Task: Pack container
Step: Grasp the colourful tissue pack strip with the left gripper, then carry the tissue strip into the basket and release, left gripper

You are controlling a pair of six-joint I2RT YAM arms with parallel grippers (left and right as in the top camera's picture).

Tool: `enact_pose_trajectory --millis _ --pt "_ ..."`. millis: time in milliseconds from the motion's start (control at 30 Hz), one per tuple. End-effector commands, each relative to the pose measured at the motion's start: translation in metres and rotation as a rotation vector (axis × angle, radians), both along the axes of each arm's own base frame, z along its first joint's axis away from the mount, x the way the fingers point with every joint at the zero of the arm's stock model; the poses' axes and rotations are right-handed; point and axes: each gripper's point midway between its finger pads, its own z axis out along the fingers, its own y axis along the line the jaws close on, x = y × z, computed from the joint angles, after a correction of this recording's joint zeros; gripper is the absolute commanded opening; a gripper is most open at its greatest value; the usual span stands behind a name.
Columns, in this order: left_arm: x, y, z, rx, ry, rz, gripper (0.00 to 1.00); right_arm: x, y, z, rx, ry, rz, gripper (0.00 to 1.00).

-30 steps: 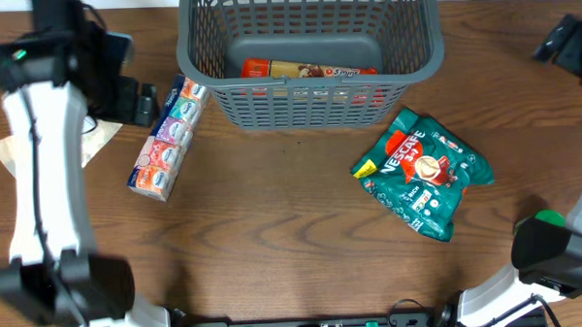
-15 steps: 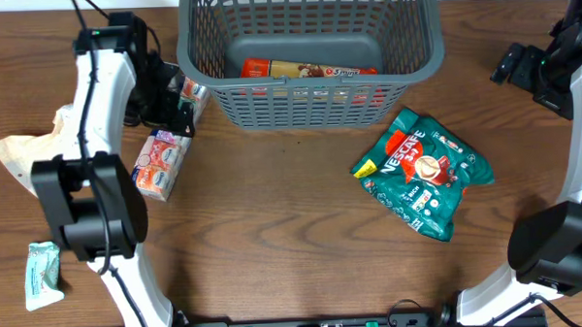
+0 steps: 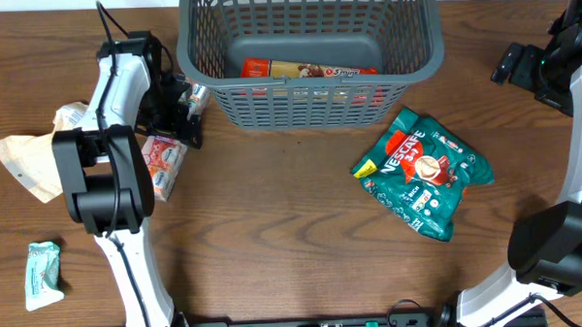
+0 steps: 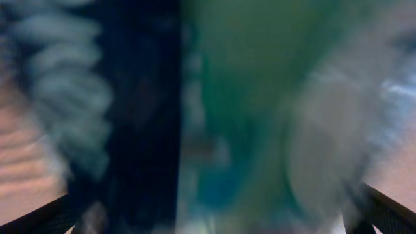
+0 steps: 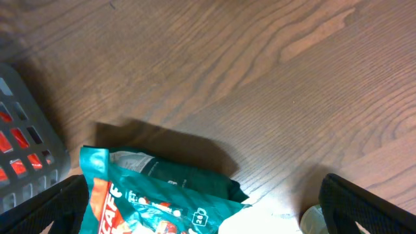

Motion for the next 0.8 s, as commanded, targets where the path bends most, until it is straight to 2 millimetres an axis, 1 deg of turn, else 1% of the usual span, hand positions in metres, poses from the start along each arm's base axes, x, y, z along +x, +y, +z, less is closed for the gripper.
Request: enact_pose_trajectory --millis 0,67,100,200,267,300,367,433,500,567,633,667,700,767 --pt "-0.005 -0.001 -0.016 -0.014 0.039 -0.008 0.99 0.0 0.0 0.001 -0.022 0.004 0.022 0.99" --pt "-0.005 -0.001 -0.016 -0.014 0.04 -0.008 1.0 -0.001 -0.001 0.001 -0.026 0.005 0.022 0.99" --pt "-0.005 -0.001 -0.016 -0.014 0.04 -0.008 0.98 -0.001 -0.001 0.001 -0.026 0.005 0.022 0.99" --pt "-0.006 -0.001 -0.015 -0.013 0.042 -0.001 0.82 0.0 -0.001 0.002 -0.028 0.002 0.024 0.99" --pt "-0.007 -0.001 -0.015 -0.011 0.049 0.015 0.76 0.0 -0.001 0.002 -0.028 0.002 0.024 0.99" --pt "-0.009 -0.001 -0.015 -0.011 0.057 0.017 0.69 0.0 -0.001 0.002 -0.028 0.002 0.025 0.99" --pt "-0.013 -0.001 -0.014 -0.009 0.074 0.032 0.59 0.001 -0.001 0.002 -0.031 0.001 0.032 0.99" --pt "-0.016 -0.001 -0.012 -0.006 0.088 0.057 0.42 0.001 -0.002 0.002 -0.034 0.001 0.039 0.99" --pt "-0.015 -0.001 -0.009 0.0 0.081 0.096 0.36 0.001 -0.001 0.002 -0.034 0.002 0.039 0.99" --pt "-0.011 -0.001 0.0 0.004 0.054 0.133 0.27 0.001 -0.001 0.002 -0.034 0.002 0.039 0.99" --pt "-0.005 0.0 0.013 0.007 0.013 0.161 0.19 0.001 -0.001 0.002 -0.034 0.002 0.039 0.99" --pt "-0.001 0.0 0.023 0.007 -0.017 0.176 0.11 0.001 -0.001 0.002 -0.034 0.002 0.04 0.99" --pt "0.002 0.001 0.033 0.007 -0.045 0.187 0.07 0.001 -0.001 0.002 -0.035 0.002 0.044 0.99" --pt "0.009 0.003 0.058 0.004 -0.117 0.207 0.05 0.001 -0.001 0.002 -0.036 0.003 0.046 0.99"
